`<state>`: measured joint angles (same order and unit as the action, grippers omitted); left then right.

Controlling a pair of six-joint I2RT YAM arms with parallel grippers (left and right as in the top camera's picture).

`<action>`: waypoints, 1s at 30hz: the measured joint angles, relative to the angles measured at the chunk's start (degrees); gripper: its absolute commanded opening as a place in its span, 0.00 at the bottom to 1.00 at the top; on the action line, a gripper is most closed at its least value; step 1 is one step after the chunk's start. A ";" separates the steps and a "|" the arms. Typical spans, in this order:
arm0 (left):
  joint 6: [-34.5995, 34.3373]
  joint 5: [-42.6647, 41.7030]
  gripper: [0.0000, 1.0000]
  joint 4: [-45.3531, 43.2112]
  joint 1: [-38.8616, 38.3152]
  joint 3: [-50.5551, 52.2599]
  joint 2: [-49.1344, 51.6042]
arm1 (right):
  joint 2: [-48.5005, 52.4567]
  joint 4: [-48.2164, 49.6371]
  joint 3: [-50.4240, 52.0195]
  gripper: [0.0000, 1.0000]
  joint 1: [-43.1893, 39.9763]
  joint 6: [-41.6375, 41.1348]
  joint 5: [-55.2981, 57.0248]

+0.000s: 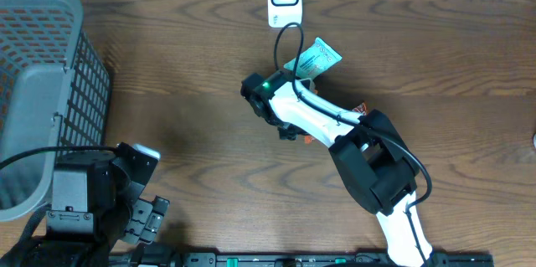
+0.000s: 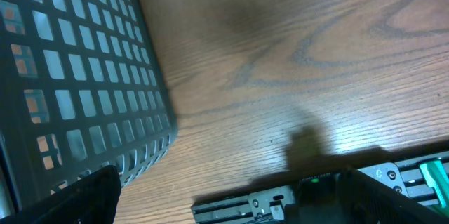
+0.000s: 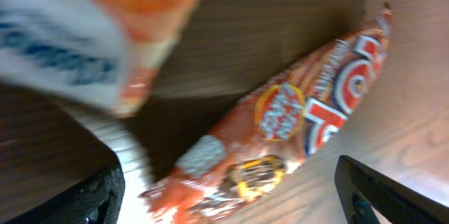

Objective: Scan the item barcode
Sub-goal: 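Reach the right gripper to the red TOP chocolate bar and grasp it, then lift the chocolate bar and rotate it to expose its barcode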

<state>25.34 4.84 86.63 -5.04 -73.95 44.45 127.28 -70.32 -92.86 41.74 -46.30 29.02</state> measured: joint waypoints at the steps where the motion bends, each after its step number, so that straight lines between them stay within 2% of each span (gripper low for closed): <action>1: -0.02 0.00 0.98 -0.02 0.00 0.00 0.00 | 0.24 -0.66 -0.09 0.89 -0.22 -0.17 0.42; 4: 0.00 0.00 0.98 -0.02 0.00 0.00 0.00 | 1.11 -2.29 -0.37 0.86 -0.76 -0.81 1.77; 6: 0.00 0.00 0.98 -0.02 0.00 0.00 0.00 | 1.57 -2.58 -0.46 0.66 -0.94 -0.57 2.38; 8: 0.00 0.02 0.98 0.00 0.00 0.00 0.00 | 2.29 -2.05 -0.37 0.34 -1.01 -0.52 3.06; 9: 0.00 0.02 0.98 0.02 0.00 -0.02 0.02 | 2.67 -1.31 0.02 0.22 -1.05 -0.74 3.21; 12: 0.00 0.00 0.98 0.00 0.00 0.00 0.02 | 3.82 -0.26 1.73 0.01 -1.16 -0.55 4.63; 21: 0.00 0.00 0.98 -0.02 0.00 0.00 0.02 | 4.33 -2.54 1.64 0.01 -1.77 2.47 3.67; 24: -0.02 0.02 0.98 -0.02 0.00 0.00 0.00 | 4.94 -5.90 -2.05 0.01 -2.56 6.21 -3.13; 30: 0.00 0.02 0.98 -0.02 0.00 0.00 0.00 | 4.50 -11.93 -13.11 0.01 -2.75 16.24 -23.56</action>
<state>25.34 4.86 86.61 -5.04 -73.95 44.45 131.79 -82.26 -105.97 38.98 -30.06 5.45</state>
